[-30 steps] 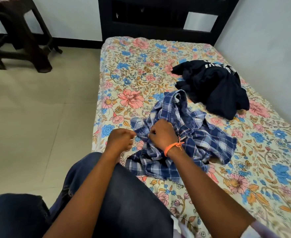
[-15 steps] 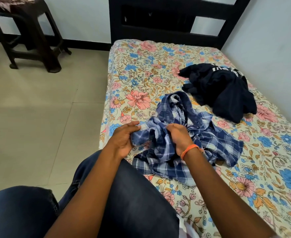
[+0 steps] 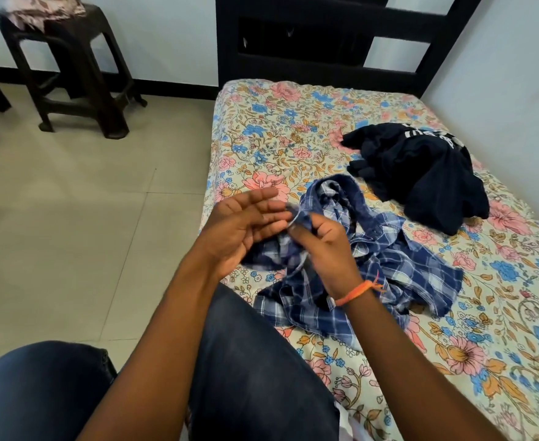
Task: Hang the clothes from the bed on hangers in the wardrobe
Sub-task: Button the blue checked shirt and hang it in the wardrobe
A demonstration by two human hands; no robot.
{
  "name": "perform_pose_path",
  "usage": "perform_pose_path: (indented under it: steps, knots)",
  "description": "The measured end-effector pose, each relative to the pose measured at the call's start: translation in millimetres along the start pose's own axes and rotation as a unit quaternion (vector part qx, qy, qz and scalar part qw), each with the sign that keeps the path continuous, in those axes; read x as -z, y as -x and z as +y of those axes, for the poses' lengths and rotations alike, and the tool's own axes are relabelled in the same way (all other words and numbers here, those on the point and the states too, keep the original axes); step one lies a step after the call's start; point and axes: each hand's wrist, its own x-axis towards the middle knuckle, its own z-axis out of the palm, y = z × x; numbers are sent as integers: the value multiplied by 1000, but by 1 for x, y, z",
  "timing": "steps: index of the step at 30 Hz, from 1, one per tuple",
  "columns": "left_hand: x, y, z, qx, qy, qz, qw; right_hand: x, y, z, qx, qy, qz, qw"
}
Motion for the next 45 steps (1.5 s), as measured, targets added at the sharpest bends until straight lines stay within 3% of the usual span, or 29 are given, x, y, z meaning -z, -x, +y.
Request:
perform_pose_path:
  steps: [2, 4, 7, 9, 12, 17, 21, 24, 27, 30, 34, 38, 42, 45]
  knots:
    - [1, 2, 8, -89, -217, 76, 969, 6, -11, -6, -128, -215, -30, 968]
    - [7, 4, 7, -134, -380, 108, 909, 13, -18, -8, -231, -282, -74, 928]
    - [22, 13, -1, -5, -334, -29, 942, 22, -21, 0, -338, -318, -156, 872]
    - [32, 21, -9, 88, -302, -135, 940, 28, -17, 8, -385, -348, -181, 836]
    - [33, 27, -13, 117, -317, -190, 922, 30, -9, 17, -386, -348, -154, 840]
    - [40, 33, -15, 24, -460, -133, 877, 19, -5, 31, -388, -352, -103, 846]
    - [49, 40, -16, -21, -412, -73, 908, 11, 2, 30, -354, -234, -95, 900]
    - [53, 41, -15, -31, -389, -63, 918, 10, 7, 36, -271, -115, -48, 955]
    - [55, 47, -15, -16, -393, -54, 918, 4, 16, 36, -207, -45, -64, 975]
    - [57, 50, -18, -8, -488, -46, 872, -5, 27, 31, -180, -43, -65, 981]
    - [56, 49, -25, -82, -603, 8, 793, -19, 33, 31, -170, -68, 18, 983]
    - [49, 51, -27, -173, -590, -34, 788, -26, 35, 30, -174, -99, 40, 979]
    - [45, 49, -30, -230, -662, -41, 713, -29, 36, 26, -182, -117, 19, 976]
    - [42, 49, -32, -223, -667, -12, 710, -28, 37, 25, -180, -135, 10, 974]
